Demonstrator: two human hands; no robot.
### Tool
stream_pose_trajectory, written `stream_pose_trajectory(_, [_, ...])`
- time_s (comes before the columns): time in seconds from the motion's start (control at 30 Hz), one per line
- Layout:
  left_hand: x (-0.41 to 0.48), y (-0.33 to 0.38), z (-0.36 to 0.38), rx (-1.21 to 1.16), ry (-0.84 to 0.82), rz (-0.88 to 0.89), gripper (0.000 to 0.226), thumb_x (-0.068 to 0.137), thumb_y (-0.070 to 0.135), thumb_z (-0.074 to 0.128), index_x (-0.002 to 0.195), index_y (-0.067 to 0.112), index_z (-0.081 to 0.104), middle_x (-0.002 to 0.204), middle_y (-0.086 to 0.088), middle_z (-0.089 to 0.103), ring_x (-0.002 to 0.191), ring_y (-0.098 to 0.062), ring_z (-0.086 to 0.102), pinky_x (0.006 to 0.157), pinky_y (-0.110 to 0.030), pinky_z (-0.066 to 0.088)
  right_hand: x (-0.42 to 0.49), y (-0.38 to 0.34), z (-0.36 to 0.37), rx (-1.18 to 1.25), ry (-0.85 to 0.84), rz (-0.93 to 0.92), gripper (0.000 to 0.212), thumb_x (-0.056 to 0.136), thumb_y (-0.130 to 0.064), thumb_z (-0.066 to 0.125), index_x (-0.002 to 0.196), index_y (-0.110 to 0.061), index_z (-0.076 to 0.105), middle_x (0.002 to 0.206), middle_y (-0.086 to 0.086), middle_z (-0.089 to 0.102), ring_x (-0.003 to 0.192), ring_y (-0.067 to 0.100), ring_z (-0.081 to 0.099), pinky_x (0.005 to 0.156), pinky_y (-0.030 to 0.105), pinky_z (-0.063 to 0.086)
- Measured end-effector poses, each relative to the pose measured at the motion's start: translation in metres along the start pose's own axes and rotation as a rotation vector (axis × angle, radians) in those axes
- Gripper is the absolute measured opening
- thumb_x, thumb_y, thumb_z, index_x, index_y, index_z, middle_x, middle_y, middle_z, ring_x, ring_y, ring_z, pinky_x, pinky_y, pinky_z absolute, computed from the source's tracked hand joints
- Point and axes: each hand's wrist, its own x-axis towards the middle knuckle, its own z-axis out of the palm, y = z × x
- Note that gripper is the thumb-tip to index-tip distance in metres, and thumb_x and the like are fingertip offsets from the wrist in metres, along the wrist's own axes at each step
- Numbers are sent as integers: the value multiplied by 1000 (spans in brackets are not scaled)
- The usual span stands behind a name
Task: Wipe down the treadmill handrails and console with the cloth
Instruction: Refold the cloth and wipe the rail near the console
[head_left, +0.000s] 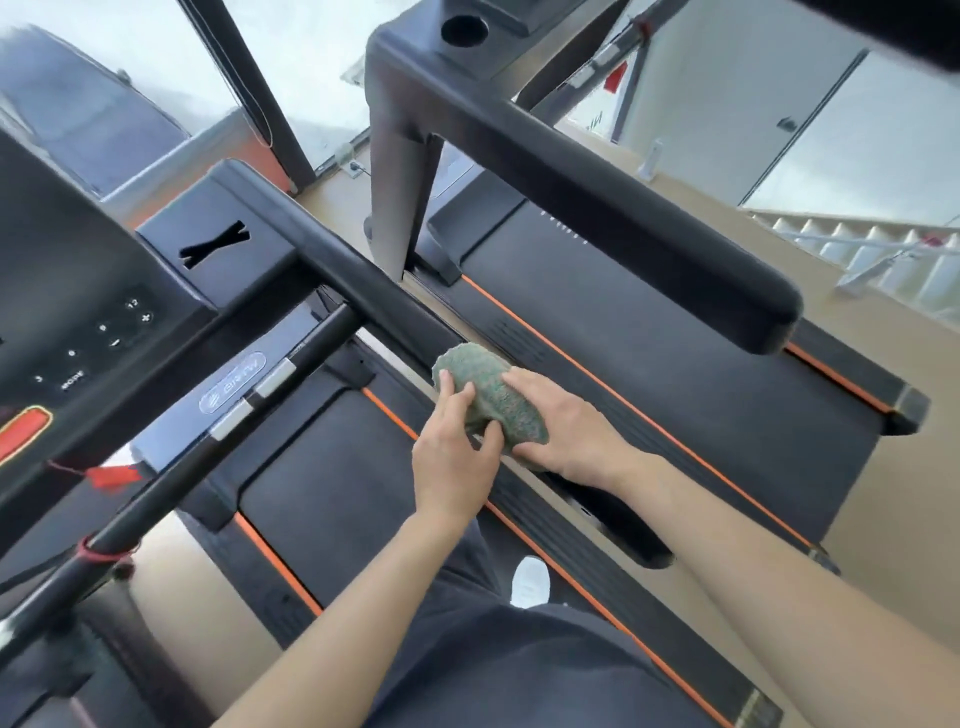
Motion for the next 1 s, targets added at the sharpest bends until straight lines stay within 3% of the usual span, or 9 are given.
stream_pose_trajectory(0.1, [-16,13,9,-130,-13,-94,59,90,23,70,146,16,52,160,4,42,122,-15,60,103,-33,46,-14,7,-8,52,70,-18,62,80,-37,73,139,-27,56,147,-9,49,135,6,46,114,38,38])
stream_pose_trajectory(0.17, [-22,18,12,-252,0,-165,56,90,24,69,144,21,51,156,6,47,113,-18,63,101,-37,49,-19,8,-13,51,91,-17,51,85,-29,71,135,-25,60,139,-10,55,129,7,51,112,38,41])
stream_pose_trajectory(0.23, [-25,20,12,-347,13,-211,55,92,27,66,144,27,49,151,7,53,110,-20,64,100,-40,49,-17,5,-14,21,67,-21,51,89,-18,71,138,-25,60,144,-9,54,133,9,49,115,35,37])
stream_pose_trajectory(0.33, [-16,8,12,-383,-19,-274,65,93,39,56,155,34,35,142,12,58,122,-15,58,103,-40,47,-1,-8,-11,-30,29,-23,58,89,-10,70,143,-26,56,152,-8,47,140,7,42,118,22,28])
stream_pose_trajectory(0.43, [4,-11,10,-436,-57,-326,68,85,53,43,151,41,39,127,10,66,116,-20,61,94,-41,52,24,-27,-7,-98,18,-36,63,85,-7,72,143,-25,55,155,-9,43,142,7,40,117,20,27])
stream_pose_trajectory(0.5, [17,-19,9,-514,-103,-371,69,85,56,44,152,41,39,126,8,67,116,-21,62,97,-41,52,40,-39,-4,-155,8,-54,63,85,-5,72,143,-23,55,157,-8,40,143,7,38,118,19,25])
stream_pose_trajectory(0.63, [47,-34,3,-795,-119,-433,64,95,47,52,156,34,37,144,10,59,131,-12,55,112,-39,46,70,-59,3,-296,-31,-119,63,86,-4,71,144,-22,55,160,-9,35,148,9,29,120,28,28])
stream_pose_trajectory(0.9, [105,-64,-19,-1204,-72,-548,52,104,31,56,154,35,41,145,9,58,129,-14,58,112,-45,46,129,-93,5,-454,-86,-204,63,89,-10,72,146,-25,51,163,-11,29,152,11,21,116,36,37])
stream_pose_trajectory(1.0, [121,-69,-27,-1282,-45,-522,47,107,25,52,152,34,43,143,13,58,130,-12,58,113,-43,45,148,-103,7,-543,-115,-225,65,90,-14,71,149,-27,47,165,-13,23,153,10,16,106,43,48])
